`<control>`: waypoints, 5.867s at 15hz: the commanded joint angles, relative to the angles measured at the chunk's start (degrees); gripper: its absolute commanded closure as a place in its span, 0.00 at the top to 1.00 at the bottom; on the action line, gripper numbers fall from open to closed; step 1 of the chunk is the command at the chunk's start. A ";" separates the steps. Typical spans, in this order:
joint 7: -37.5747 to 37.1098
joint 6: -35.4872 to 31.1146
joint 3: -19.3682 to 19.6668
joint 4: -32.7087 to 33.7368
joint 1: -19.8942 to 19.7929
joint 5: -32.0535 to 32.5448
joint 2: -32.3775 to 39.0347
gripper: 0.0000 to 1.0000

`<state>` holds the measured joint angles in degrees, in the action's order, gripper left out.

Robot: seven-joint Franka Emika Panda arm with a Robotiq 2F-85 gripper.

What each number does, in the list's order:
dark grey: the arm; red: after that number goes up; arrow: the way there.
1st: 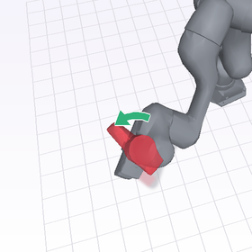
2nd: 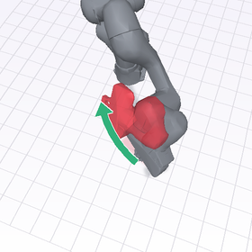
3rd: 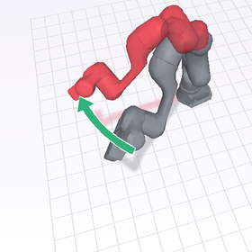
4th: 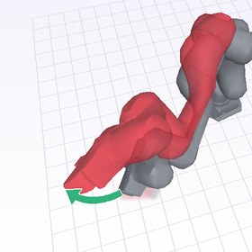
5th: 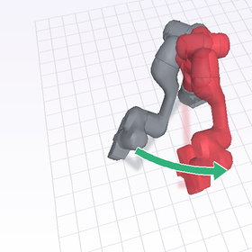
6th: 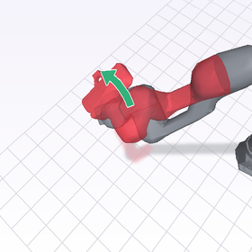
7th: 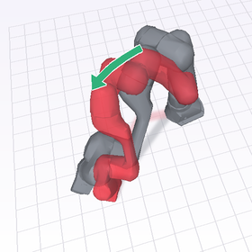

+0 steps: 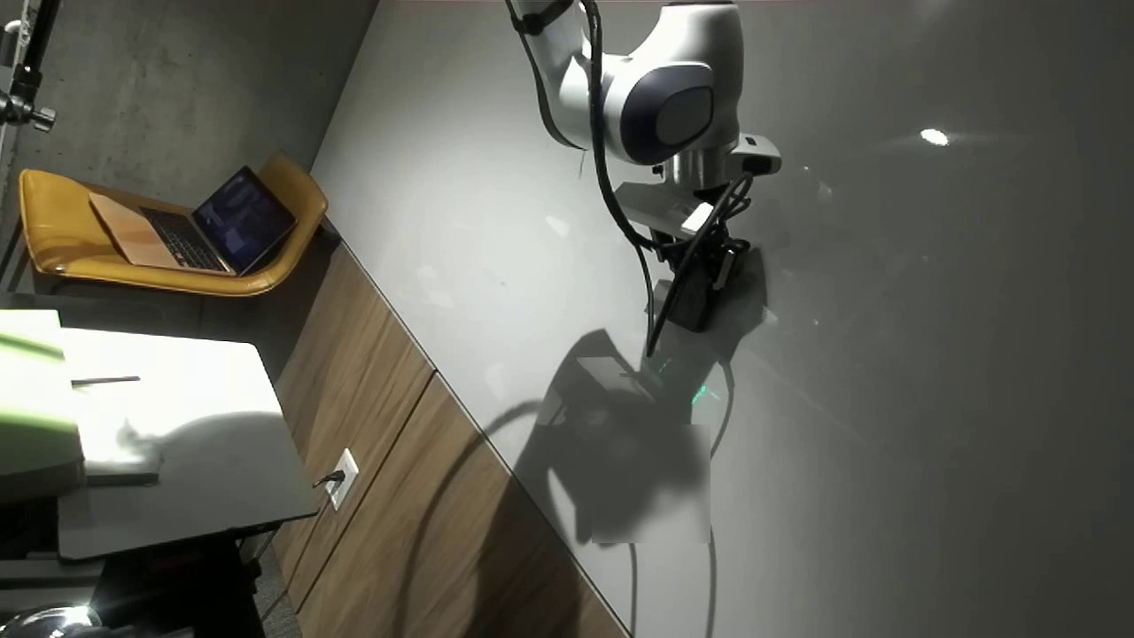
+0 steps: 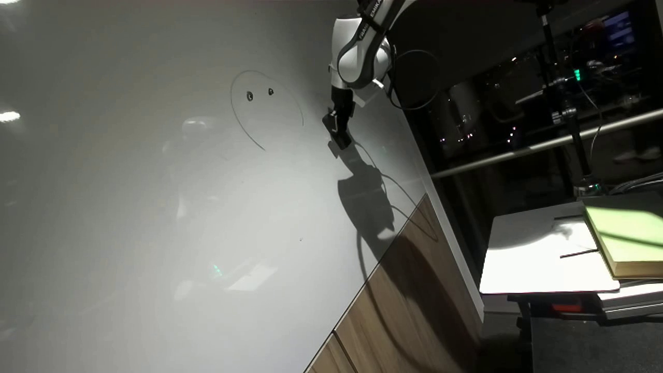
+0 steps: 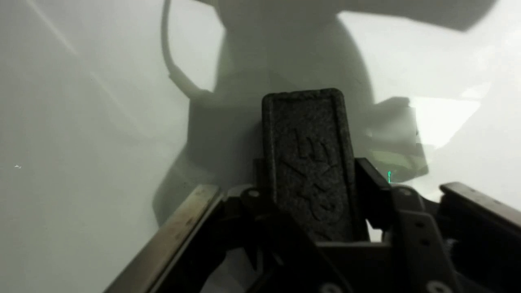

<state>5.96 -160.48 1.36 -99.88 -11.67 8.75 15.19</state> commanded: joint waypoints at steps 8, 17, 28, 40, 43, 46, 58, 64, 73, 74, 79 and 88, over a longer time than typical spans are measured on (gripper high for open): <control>10.94 0.03 -2.12 10.85 -0.81 -7.70 7.41 0.28; 11.81 -0.80 -2.80 -16.12 -0.46 -9.17 -18.94 0.28; -1.49 11.98 -7.04 -25.98 8.11 -1.94 -43.90 0.28; -12.87 18.99 -11.23 -0.70 5.55 16.67 -18.04 0.28; -13.75 22.89 -8.63 8.82 7.35 19.81 -11.08 0.28; -13.20 25.81 -5.79 18.34 9.62 20.21 -4.57 0.28; -15.12 43.93 -6.68 46.05 26.55 18.12 7.41 0.28; -14.61 43.29 -7.26 47.32 27.55 17.70 10.90 0.28; -13.18 40.87 -4.63 42.51 22.85 18.88 8.03 0.28; -13.40 41.48 -4.25 41.74 22.11 18.98 6.99 0.28; -14.66 41.09 -0.82 36.45 16.20 19.00 3.02 0.28; -15.77 31.39 1.23 24.91 7.43 17.21 -0.74 0.28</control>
<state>-7.83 -125.69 3.42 -70.48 -4.74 26.85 17.14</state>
